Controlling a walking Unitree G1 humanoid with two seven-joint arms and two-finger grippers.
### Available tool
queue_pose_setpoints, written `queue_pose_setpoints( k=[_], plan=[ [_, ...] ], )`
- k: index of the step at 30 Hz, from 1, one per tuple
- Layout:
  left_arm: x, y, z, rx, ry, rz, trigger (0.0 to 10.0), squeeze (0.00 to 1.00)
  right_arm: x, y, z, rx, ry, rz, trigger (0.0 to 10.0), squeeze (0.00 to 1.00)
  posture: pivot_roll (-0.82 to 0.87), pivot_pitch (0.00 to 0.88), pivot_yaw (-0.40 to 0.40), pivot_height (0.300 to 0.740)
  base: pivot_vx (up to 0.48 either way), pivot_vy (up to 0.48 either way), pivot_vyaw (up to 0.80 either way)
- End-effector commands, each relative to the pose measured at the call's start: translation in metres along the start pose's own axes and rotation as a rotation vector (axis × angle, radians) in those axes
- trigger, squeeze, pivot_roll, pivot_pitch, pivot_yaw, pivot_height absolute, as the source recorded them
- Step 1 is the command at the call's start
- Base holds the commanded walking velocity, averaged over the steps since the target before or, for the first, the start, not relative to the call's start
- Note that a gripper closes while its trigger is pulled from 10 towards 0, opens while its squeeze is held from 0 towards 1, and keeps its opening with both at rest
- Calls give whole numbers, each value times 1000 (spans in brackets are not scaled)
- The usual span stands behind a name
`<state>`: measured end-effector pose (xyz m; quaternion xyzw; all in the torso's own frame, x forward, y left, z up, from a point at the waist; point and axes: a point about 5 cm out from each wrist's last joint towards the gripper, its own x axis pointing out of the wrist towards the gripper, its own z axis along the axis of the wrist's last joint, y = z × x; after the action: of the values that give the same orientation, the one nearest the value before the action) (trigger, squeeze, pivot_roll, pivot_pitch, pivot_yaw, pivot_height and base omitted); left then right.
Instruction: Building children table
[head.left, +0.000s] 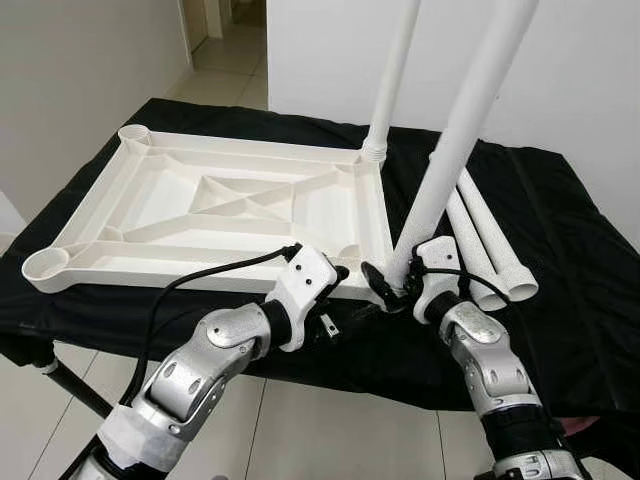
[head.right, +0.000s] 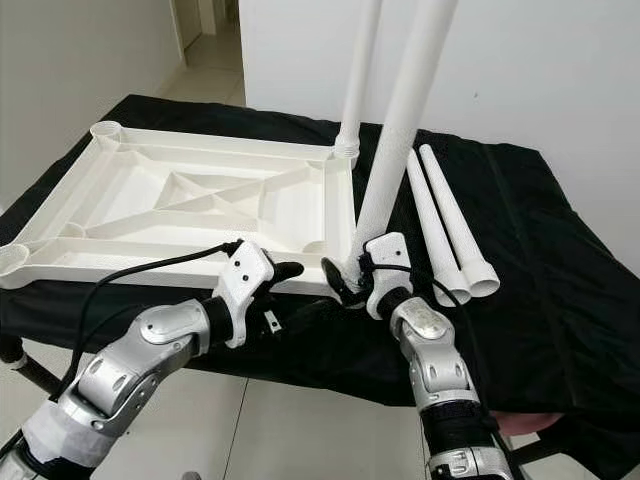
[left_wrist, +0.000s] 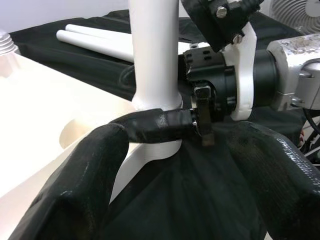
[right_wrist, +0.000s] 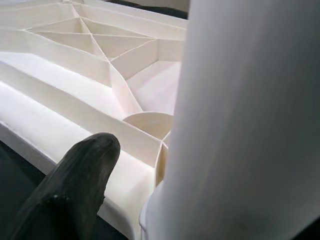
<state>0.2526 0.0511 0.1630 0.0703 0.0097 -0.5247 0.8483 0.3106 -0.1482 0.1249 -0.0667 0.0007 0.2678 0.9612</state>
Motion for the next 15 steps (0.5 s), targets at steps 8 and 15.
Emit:
queue_pose_setpoints(
  k=[8,15],
  plan=[
    [2,-4,1,15,-1,-108,10000,0,5,-12,-18,-50,99,120,0,0,-58,0,-37,740,0,0,0],
    [1,-2,1,18,-1,-97,10000,0,2,-12,-26,5,109,112,0,0,-49,0,-41,740,0,0,0]
  ],
)
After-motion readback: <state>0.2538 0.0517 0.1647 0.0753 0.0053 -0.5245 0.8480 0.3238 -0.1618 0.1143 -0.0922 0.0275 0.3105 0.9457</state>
